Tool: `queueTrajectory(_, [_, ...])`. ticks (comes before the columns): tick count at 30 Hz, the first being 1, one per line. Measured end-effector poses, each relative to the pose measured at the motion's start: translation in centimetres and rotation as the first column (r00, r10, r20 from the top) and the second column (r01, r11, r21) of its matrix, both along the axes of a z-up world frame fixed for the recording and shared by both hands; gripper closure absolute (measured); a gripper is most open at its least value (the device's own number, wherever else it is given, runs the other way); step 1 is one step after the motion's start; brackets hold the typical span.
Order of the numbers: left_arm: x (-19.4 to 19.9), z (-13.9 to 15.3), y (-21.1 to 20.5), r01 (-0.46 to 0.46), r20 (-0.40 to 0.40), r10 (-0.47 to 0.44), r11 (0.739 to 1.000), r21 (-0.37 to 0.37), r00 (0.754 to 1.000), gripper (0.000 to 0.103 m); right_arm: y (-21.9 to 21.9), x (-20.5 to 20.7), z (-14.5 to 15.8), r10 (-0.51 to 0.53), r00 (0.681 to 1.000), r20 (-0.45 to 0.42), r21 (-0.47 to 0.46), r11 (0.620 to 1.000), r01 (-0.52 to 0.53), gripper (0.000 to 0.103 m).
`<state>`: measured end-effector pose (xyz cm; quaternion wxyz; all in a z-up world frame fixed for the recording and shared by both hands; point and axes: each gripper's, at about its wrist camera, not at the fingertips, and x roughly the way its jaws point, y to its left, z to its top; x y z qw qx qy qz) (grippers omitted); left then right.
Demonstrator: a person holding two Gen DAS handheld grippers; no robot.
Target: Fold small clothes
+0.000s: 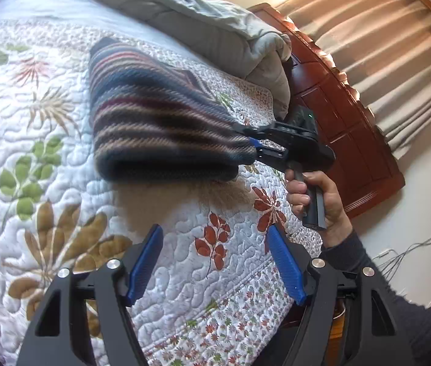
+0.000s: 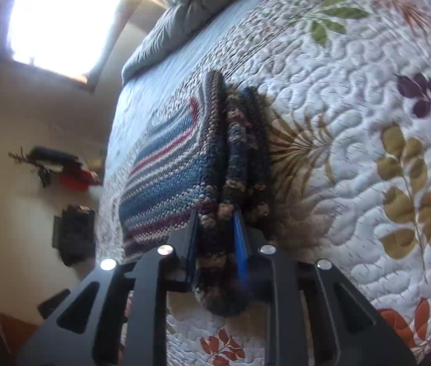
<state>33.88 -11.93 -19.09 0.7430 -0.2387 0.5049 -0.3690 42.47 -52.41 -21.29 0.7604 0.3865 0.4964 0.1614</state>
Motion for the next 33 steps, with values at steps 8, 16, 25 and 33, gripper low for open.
queueTrajectory(8, [3.7,3.1,1.5,-0.061,0.060,0.060,0.998,0.024,0.996,0.029,0.8,-2.7,3.7,0.018,0.991,0.135,-0.196,0.981,0.009,0.071])
queueTrajectory(16, [8.9,1.3,1.8,-0.115,-0.015,0.116,0.992,0.051,0.993,0.027,15.7,-4.8,5.9,0.496,0.851,0.170,-0.658,0.700,-0.277,0.059])
queueTrajectory(25, [11.3,-5.3,-1.2,0.021,-0.233,0.029,0.978,0.208,0.972,0.028,14.9,-3.7,0.0,0.519,0.855,0.011,-0.576,0.702,-0.419,0.061])
queueTrajectory(33, [14.2,3.5,0.7,-0.120,0.071,0.121,0.993,-0.018,0.990,0.026,6.1,0.5,4.1,0.246,0.957,0.155,-0.106,0.967,-0.231,0.061])
